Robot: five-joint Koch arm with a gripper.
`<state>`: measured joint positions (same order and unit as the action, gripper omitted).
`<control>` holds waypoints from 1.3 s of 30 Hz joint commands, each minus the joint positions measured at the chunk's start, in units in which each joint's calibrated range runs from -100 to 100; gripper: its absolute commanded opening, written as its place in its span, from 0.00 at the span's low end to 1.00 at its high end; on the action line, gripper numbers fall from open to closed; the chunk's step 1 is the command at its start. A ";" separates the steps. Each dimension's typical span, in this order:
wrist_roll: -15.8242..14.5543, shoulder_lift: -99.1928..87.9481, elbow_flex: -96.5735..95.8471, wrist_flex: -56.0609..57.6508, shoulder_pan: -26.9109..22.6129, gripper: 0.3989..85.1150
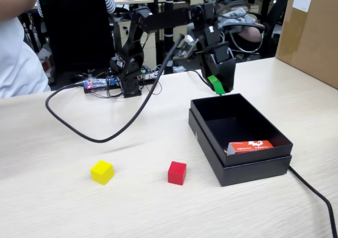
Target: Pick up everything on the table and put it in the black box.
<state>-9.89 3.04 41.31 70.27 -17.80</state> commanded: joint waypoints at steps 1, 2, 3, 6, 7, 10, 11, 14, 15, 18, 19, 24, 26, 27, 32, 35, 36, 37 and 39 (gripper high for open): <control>0.20 4.82 6.20 -0.25 0.24 0.01; 0.20 6.65 7.20 -0.25 0.34 0.01; 0.20 8.83 8.38 -0.33 0.39 0.01; -0.05 15.26 11.01 -0.42 0.39 0.01; -0.34 23.41 13.00 -0.42 0.34 0.01; -0.20 29.26 12.55 -0.42 0.39 0.16; -0.15 29.83 12.37 -0.42 0.39 0.16; -0.15 30.41 11.55 -0.42 0.34 0.16; -0.15 30.41 11.28 -0.42 0.34 0.17; -0.34 28.68 10.28 -0.42 0.29 0.21; -0.68 26.62 8.92 -0.42 0.29 0.30; -1.37 4.36 -2.23 -0.42 1.32 0.53; -1.07 -7.23 -6.22 -0.42 2.44 0.55; -0.93 -12.85 -7.67 -0.42 3.22 0.55; 2.54 -41.19 -19.00 -1.63 8.99 0.55; 4.49 -51.75 -27.16 -2.58 12.84 0.55; 5.08 -54.39 -29.52 -3.27 14.16 0.55; 5.47 -57.03 -32.06 -4.31 15.53 0.55; 6.54 -61.96 -37.41 -7.33 18.32 0.56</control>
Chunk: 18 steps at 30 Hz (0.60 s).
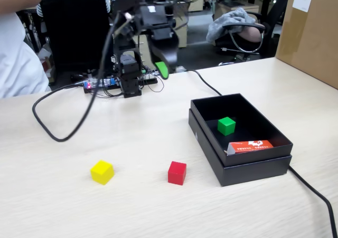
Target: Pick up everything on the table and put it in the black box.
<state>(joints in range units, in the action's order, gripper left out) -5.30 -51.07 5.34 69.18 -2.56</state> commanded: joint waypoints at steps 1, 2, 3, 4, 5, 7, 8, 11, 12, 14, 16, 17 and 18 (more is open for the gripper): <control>2.59 -10.03 -4.16 -7.97 4.30 0.57; 3.27 -12.10 -6.97 -9.36 5.42 0.57; 3.81 -13.82 -9.24 -10.13 6.30 0.57; 4.15 -15.08 -11.05 -10.39 6.98 0.57; 4.40 -16.23 -12.59 -10.39 7.62 0.57; 4.64 -17.95 -15.04 -10.48 8.40 0.57; 4.64 -18.87 -16.13 -10.57 8.64 0.57; 4.64 -21.51 -18.76 -11.17 8.84 0.57; 4.64 -22.20 -19.48 -11.17 8.84 0.57; 4.59 -23.11 -20.48 -11.17 8.84 0.57; 4.59 -23.11 -20.93 -11.17 8.79 0.57; 4.59 -23.11 -21.02 -11.17 8.79 0.56; 4.59 -23.00 -21.12 -11.17 8.79 0.56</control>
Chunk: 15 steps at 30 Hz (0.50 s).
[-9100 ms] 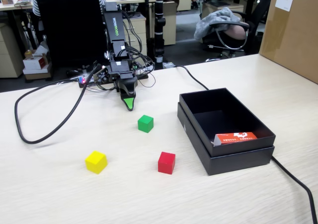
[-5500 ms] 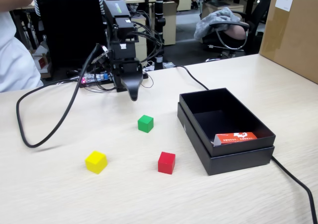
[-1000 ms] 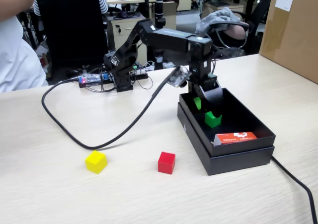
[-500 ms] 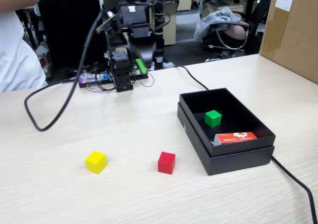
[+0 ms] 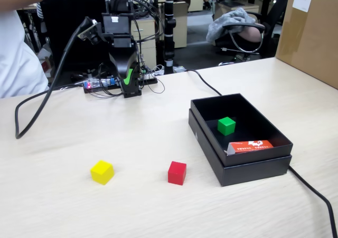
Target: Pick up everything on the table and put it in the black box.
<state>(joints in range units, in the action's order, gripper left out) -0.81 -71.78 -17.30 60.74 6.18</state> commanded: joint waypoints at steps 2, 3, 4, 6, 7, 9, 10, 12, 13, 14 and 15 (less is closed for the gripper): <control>0.15 -2.06 1.52 -2.73 0.10 0.56; 0.15 -2.06 1.52 -2.73 0.10 0.56; 0.15 -1.94 1.52 -2.82 0.10 0.56; 0.15 -1.83 1.43 -2.82 0.10 0.56; 0.15 -1.71 1.43 -2.82 0.10 0.56; 0.15 -1.37 1.52 -2.82 0.10 0.56; 0.15 -1.14 1.52 -2.82 0.10 0.56; 0.15 -0.45 1.89 -2.82 0.10 0.56; 0.15 -0.11 2.16 -2.82 0.15 0.56; 0.15 0.35 2.43 -2.82 0.29 0.56; 0.15 0.81 2.70 -2.82 0.34 0.56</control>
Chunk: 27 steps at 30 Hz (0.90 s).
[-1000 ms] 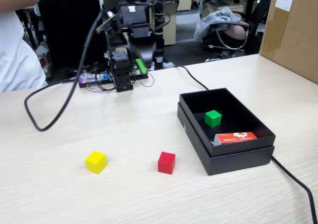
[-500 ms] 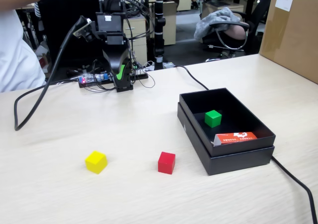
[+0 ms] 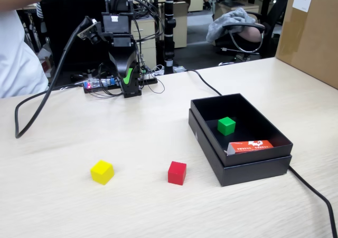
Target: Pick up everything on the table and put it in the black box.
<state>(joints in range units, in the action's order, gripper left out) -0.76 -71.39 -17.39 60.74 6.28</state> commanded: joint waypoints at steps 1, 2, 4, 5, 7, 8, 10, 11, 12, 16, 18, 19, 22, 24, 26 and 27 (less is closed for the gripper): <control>0.10 1.00 3.06 -2.82 0.29 0.56; 0.10 1.57 3.52 -2.82 0.49 0.56; 0.00 3.86 4.79 -2.82 0.68 0.56; -0.10 5.01 5.60 -2.82 0.83 0.56; -0.39 8.57 7.87 -2.82 1.17 0.56; -0.54 10.63 9.14 -2.82 1.37 0.56; -0.68 14.77 11.95 -2.82 1.81 0.56; -0.73 16.83 13.31 -2.82 2.10 0.56; -0.78 19.24 14.76 -2.73 2.34 0.56; -0.93 28.42 20.20 -2.73 3.52 0.56; -0.98 32.89 23.28 -2.73 4.05 0.56; -1.07 35.19 24.91 -2.73 4.25 0.56; -1.47 43.11 31.17 -2.56 4.79 0.56; -1.56 46.09 33.35 -2.47 4.93 0.56; -1.76 50.45 36.34 -2.30 5.08 0.56; -1.81 52.52 37.61 -2.30 5.13 0.56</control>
<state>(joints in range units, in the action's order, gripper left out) -2.17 -20.13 15.38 60.74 11.01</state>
